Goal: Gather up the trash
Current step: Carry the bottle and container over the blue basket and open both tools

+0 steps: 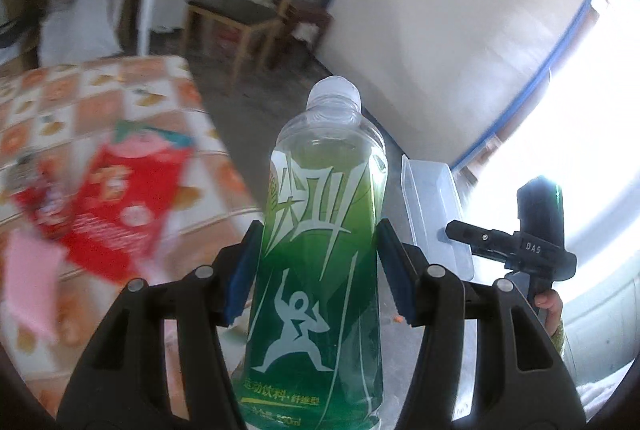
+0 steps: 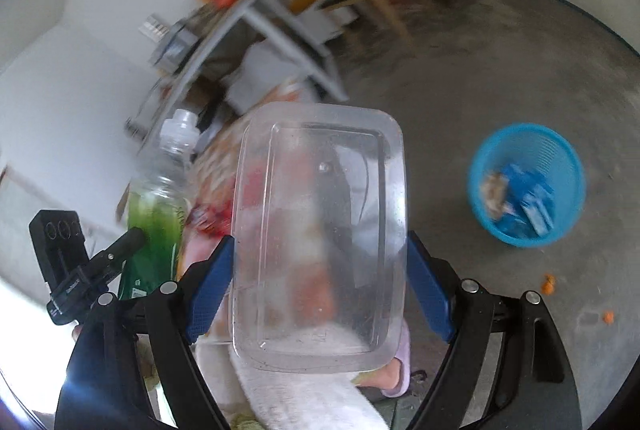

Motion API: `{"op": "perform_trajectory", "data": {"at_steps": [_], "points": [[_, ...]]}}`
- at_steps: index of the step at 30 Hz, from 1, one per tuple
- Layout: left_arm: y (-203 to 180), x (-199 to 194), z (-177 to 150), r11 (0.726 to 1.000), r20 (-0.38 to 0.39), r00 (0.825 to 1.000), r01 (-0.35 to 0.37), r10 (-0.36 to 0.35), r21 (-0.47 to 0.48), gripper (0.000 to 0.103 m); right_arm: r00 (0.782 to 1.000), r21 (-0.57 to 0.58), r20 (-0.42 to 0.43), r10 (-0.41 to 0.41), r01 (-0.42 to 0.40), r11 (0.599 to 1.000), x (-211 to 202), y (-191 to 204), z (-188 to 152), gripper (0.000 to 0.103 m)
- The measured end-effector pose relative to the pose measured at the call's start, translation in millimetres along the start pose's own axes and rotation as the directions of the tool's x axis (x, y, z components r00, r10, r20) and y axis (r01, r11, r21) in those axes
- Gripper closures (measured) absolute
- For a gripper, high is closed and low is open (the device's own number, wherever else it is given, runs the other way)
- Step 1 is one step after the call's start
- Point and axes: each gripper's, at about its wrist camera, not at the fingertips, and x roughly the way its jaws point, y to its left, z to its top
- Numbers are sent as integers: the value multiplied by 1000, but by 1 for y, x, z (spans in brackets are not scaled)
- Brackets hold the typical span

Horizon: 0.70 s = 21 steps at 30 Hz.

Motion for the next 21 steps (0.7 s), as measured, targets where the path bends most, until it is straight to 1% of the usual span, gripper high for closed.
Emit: {"op": "perform_trajectory", "data": {"at_steps": [1,3,5,6,8,9,10,13,14,16,18,19,20,21], "points": [[-10,21,5,1000,-33,999,10,-9,13,49,1000,26,3,-7,7,1000,-1,-13,0,23],[-21,51,10,999,-79,997,19,-16,32,49,1000,104,6,-24,23,994,-5,-50,0,23],[-36,89,14,999,-136,990,29,-23,45,49,999,167,3,-38,37,985,-1,-79,-1,23],[-39,102,15,998,-157,987,33,-25,48,49,999,205,-3,-37,37,978,3,-96,-3,23],[-52,141,13,997,-221,975,46,-33,56,49,999,263,-17,-33,36,964,12,-122,-3,23],[-56,153,13,997,-244,969,48,-33,58,49,999,301,-26,-27,34,953,19,-138,-3,23],[-61,176,12,997,-284,959,45,-27,57,49,999,328,-34,-24,34,944,25,-149,-4,23],[-71,221,11,998,-352,935,48,-28,49,49,999,407,-45,-3,21,913,44,-183,2,23],[-75,237,12,998,-371,928,39,-16,54,49,999,426,-47,-6,25,905,49,-192,5,23],[-83,258,17,997,-388,922,30,-2,65,49,999,447,-42,-10,28,894,60,-205,16,22],[-94,283,30,997,-403,915,52,-25,57,48,999,480,-31,9,7,877,76,-227,34,20],[-97,293,35,997,-412,910,72,-48,42,45,999,502,-38,15,5,865,85,-241,40,18],[-99,304,41,994,-422,902,107,-86,25,33,998,526,-53,21,11,850,98,-259,44,14],[-101,317,46,991,-429,896,133,-115,12,26,998,571,-67,20,22,821,112,-281,44,12]]}}
